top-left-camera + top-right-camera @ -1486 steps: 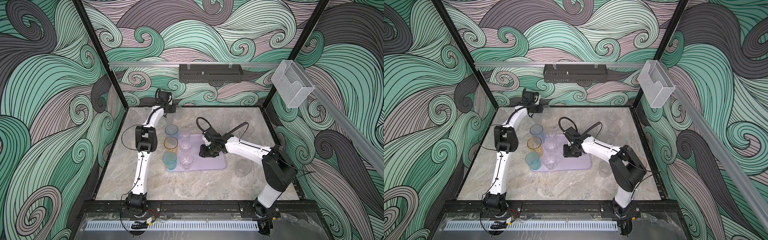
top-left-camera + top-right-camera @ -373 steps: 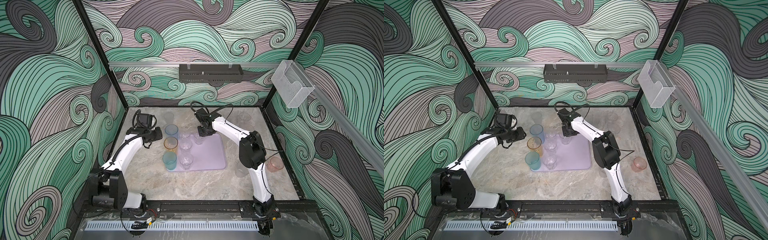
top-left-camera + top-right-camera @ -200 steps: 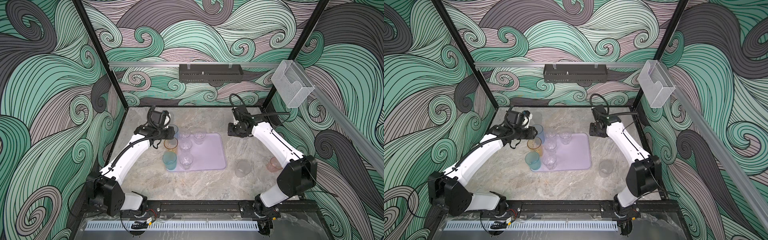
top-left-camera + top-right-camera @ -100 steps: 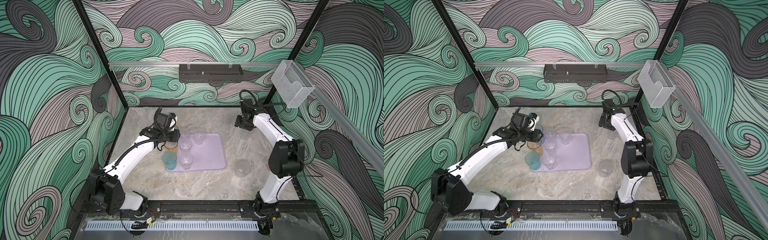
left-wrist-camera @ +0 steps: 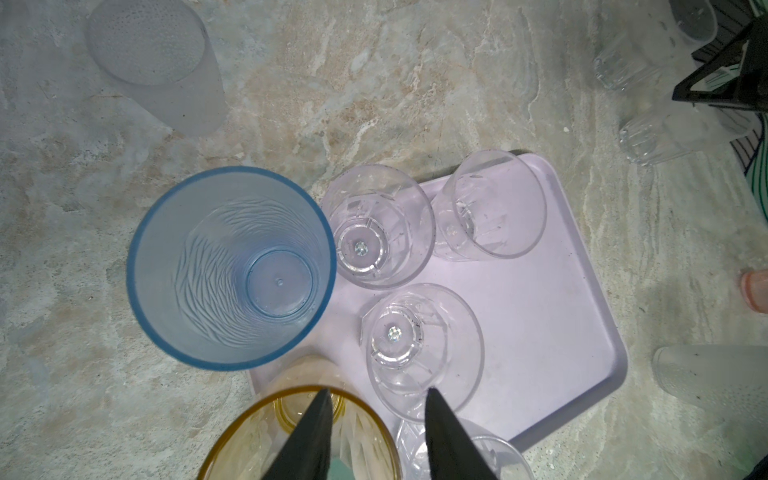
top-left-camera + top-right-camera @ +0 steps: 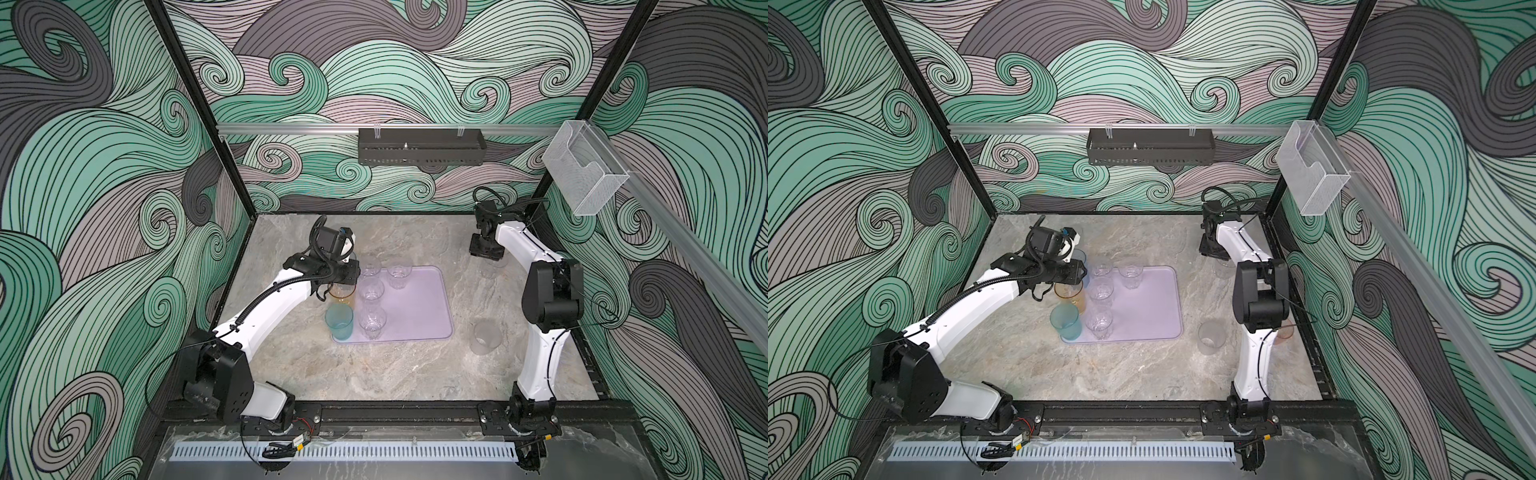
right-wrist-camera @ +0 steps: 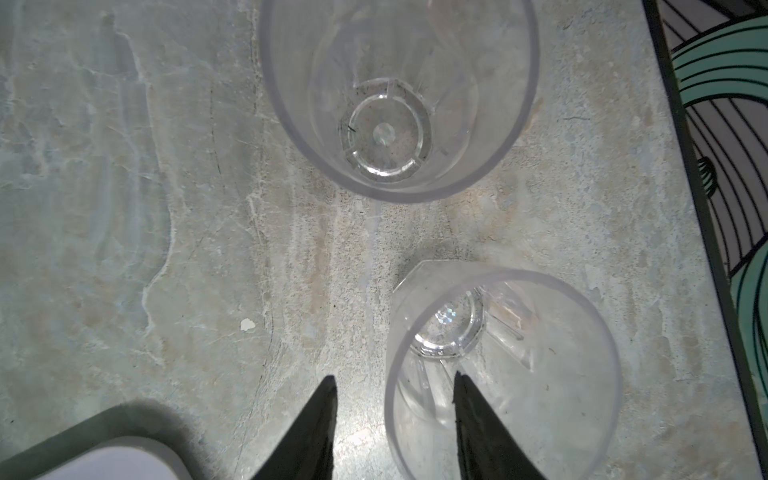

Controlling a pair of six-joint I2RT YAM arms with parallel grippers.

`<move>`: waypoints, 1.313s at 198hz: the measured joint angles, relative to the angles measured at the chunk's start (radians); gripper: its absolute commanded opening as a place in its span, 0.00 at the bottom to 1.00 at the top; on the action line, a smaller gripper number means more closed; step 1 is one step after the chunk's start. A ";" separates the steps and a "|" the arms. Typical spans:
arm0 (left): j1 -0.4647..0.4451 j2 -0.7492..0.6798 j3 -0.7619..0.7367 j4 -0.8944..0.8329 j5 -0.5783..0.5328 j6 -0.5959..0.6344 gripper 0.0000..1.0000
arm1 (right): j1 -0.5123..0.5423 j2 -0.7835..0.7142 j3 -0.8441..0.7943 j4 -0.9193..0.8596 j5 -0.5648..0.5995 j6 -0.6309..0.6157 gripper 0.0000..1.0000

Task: Place the glasses into the tray
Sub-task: 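Carry the clear cup with the right gripper onto the tray among the clear cups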

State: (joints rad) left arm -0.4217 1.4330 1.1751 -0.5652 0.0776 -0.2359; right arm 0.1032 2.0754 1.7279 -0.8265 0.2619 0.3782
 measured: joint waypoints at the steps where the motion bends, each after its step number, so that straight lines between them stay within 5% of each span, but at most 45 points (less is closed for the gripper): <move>1: 0.000 0.001 0.000 0.000 0.000 0.000 0.41 | 0.000 0.001 0.000 0.000 0.000 0.000 0.38; 45: 0.000 0.010 0.000 -0.002 -0.004 -0.001 0.41 | -0.001 0.018 0.004 -0.003 -0.005 -0.003 0.11; 83: 0.000 0.013 0.000 -0.002 -0.008 -0.001 0.41 | 0.009 0.012 0.001 -0.001 -0.017 -0.002 0.03; 159: 0.016 0.001 -0.003 -0.006 -0.089 -0.012 0.41 | 0.238 -0.216 -0.047 -0.031 -0.038 -0.010 0.01; 209: 0.207 -0.097 0.003 -0.074 -0.148 -0.062 0.41 | 0.513 -0.433 -0.177 -0.068 -0.072 0.000 0.03; 260: 0.222 -0.114 -0.035 -0.092 -0.074 -0.098 0.41 | 0.693 -0.435 -0.277 -0.090 -0.110 0.042 0.04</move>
State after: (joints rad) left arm -0.1993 1.3190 1.1397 -0.6571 0.0040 -0.3340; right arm 0.7963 1.6402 1.4506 -0.9169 0.1520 0.4198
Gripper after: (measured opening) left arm 0.408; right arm 0.070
